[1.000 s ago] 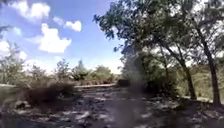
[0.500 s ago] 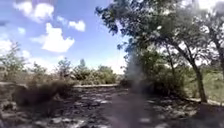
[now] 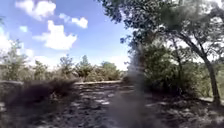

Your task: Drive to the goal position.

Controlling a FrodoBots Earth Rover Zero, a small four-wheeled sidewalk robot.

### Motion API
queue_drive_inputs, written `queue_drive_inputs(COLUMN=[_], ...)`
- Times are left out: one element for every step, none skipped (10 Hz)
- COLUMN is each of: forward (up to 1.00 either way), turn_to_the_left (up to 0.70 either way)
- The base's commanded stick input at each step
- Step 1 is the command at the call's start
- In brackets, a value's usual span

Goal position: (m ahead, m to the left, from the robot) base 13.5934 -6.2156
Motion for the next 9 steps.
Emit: queue_drive_inputs(forward=[0.70, 0.70, 0.70, 0.70, 0.70, 0.70, 0.70, 0.70, 0.70], turn_to_the_left=[0.02, 0.10, 0.13, 0.10, 0.04, 0.00, 0.00, 0.00, 0.00])
